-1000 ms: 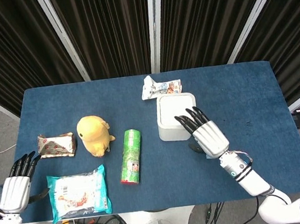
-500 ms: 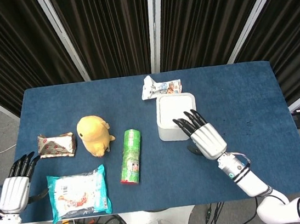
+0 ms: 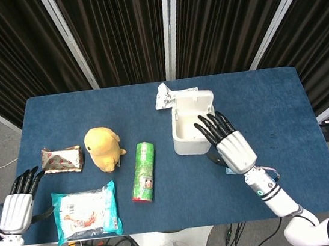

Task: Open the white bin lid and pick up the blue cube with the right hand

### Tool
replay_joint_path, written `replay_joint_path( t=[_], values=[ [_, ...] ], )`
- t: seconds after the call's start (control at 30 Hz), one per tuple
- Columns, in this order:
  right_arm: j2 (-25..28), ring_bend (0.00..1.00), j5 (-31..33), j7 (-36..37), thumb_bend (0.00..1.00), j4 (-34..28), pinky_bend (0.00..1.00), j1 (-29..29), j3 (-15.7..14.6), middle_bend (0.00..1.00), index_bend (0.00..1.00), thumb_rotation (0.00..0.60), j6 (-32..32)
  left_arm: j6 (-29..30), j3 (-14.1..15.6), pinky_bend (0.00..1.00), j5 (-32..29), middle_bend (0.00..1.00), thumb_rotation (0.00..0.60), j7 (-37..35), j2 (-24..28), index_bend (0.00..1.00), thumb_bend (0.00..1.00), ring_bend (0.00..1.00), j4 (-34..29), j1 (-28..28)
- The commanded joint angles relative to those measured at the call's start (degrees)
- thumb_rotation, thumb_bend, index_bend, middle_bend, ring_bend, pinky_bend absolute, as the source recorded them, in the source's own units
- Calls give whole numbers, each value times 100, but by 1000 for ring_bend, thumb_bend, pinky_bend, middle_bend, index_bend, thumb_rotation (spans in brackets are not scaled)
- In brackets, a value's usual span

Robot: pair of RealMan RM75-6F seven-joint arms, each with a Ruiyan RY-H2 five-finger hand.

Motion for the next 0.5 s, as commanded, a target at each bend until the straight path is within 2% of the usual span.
replay_joint_path(
  t=[0.03,0.17,0.3,0.5],
  values=[
    [153,0,-468,227,135,128,0,-471,-292,17,0,600,756,6,2,110,18,34,600,8,-10,102,40,0,-3,-6],
    [403,0,-340,385,136,99,0,-1023,-780,24,0,600,992,-30,15,110,20,34,600,31,3,102,40,0,-19,-18],
    [737,0,11,451,136,11,0,-1349,-1256,59,0,600,595,-49,26,110,45,34,600,57,2,102,39,0,-44,-35],
    [617,0,179,594,137,335,0,-1391,-1410,122,0,600,126,-64,35,110,9,34,600,47,-77,102,40,0,4,-17]
  ],
)
